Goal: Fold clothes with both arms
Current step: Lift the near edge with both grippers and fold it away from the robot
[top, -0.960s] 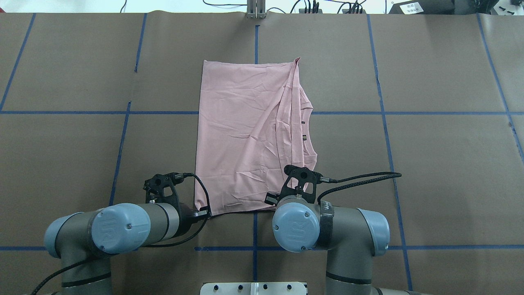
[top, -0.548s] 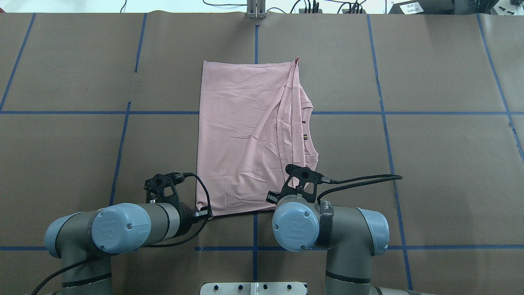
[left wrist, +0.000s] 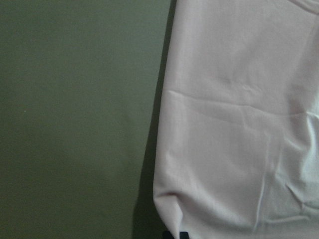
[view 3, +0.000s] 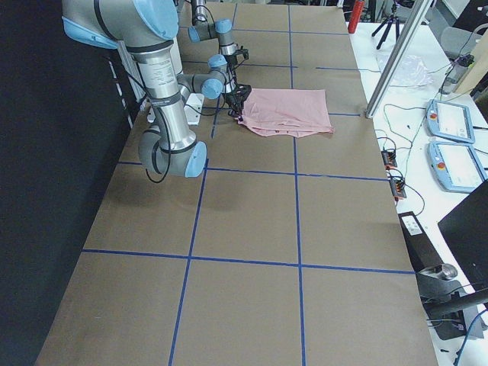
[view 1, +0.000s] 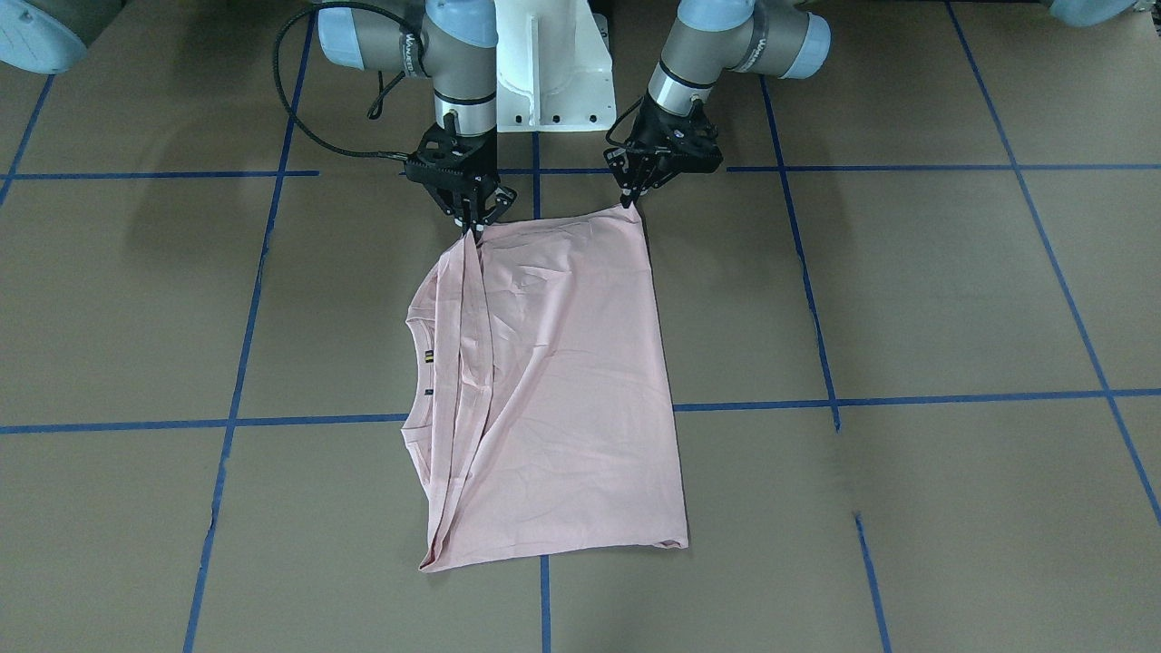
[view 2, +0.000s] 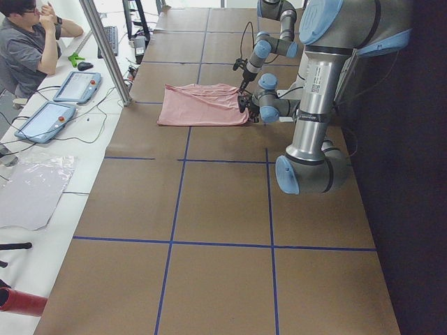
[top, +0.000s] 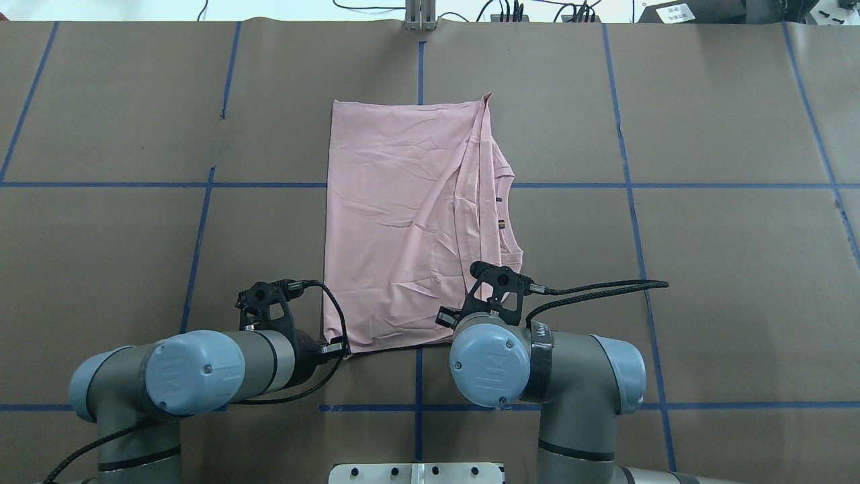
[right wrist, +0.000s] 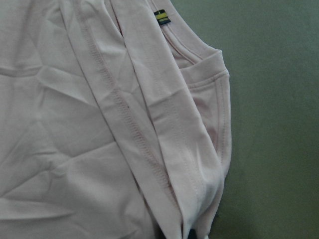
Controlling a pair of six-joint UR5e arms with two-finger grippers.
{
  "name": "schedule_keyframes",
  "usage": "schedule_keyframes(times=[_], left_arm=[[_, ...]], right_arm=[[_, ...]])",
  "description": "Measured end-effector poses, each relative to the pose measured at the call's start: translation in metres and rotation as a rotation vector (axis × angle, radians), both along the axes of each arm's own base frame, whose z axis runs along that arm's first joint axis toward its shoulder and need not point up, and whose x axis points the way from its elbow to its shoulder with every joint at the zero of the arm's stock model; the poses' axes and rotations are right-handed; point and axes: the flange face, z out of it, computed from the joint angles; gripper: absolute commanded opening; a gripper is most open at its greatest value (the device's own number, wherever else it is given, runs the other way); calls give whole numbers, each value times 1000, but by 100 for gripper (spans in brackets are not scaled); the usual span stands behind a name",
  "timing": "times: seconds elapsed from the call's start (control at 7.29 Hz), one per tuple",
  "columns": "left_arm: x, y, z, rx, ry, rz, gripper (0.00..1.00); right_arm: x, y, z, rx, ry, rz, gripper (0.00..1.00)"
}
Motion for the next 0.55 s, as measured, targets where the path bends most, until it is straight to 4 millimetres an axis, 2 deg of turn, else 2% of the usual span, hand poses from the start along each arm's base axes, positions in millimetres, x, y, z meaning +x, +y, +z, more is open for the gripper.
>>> schedule_keyframes(times=[0.14, 0.27, 0.55], left_arm=[[-19, 5, -23, 6, 0, 18, 0], [-45, 15, -51, 0, 3, 46, 0], [-110, 37, -108, -20, 14, 98, 0]], right_arm=[[21, 3, -20, 4, -21, -1, 0], [53, 12, -47, -2, -31, -10, 0], [131, 49, -97, -28, -63, -62, 0]])
